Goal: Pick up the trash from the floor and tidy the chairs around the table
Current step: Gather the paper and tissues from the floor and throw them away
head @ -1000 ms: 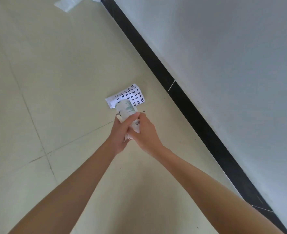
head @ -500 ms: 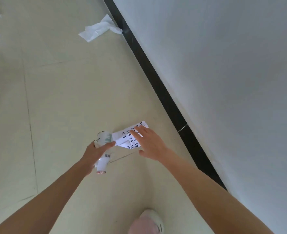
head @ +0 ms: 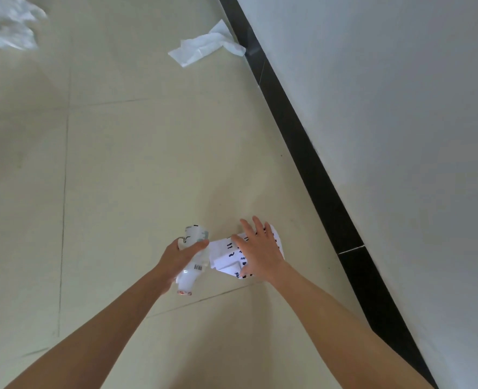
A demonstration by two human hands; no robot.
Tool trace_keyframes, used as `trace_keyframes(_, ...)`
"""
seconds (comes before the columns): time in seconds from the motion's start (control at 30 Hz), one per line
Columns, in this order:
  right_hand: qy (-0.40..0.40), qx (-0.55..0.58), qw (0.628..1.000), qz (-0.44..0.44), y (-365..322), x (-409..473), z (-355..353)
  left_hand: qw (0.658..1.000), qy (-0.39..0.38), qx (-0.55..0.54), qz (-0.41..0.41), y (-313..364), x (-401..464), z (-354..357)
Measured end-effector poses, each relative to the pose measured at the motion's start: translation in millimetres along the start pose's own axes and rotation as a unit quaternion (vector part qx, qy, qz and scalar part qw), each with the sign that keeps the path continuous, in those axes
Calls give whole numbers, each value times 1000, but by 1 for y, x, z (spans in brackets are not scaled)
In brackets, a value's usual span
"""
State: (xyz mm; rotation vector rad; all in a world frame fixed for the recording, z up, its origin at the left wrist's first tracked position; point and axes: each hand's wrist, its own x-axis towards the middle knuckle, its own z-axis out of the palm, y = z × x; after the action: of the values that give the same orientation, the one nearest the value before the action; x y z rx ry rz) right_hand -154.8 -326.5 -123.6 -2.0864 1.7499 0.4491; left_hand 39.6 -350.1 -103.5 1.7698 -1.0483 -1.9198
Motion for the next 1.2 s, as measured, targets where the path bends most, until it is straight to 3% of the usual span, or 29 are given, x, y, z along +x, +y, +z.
trace_keyframes(0.23, 120, 17, 992, 37, -3, -4, 17, 999, 14, -37, -24, -20, 4, 5)
trace_keyframes(0.33, 185, 142, 969, 82, -3, 4, -16, 994, 35, -101, -20, -4, 11, 0)
trace_keyframes(0.4, 198, 316, 920, 122, -7, 6, -55, 988, 34, -150, -5, 23, 4, -1)
trace_keyframes(0.47, 157, 498, 837, 164, -19, -2, -96, 981, 20, -191, 8, 58, -18, 0)
trace_keyframes(0.63, 112, 607, 761, 203, -64, -70, -210, 975, -56, -208, 46, 160, -138, -1)
trace_keyframes(0.77, 49, 641, 744, 184, -90, -137, -324, 972, -92, -206, 62, 253, -256, -21)
trace_keyframes(0.97, -55, 693, 709, 117, -139, -238, -522, 982, -39, -168, 82, 399, -420, -44)
trace_keyframes(1.2, -44, 655, 754, -18, -164, -347, -674, 982, -26, -118, 148, 506, -565, -63)
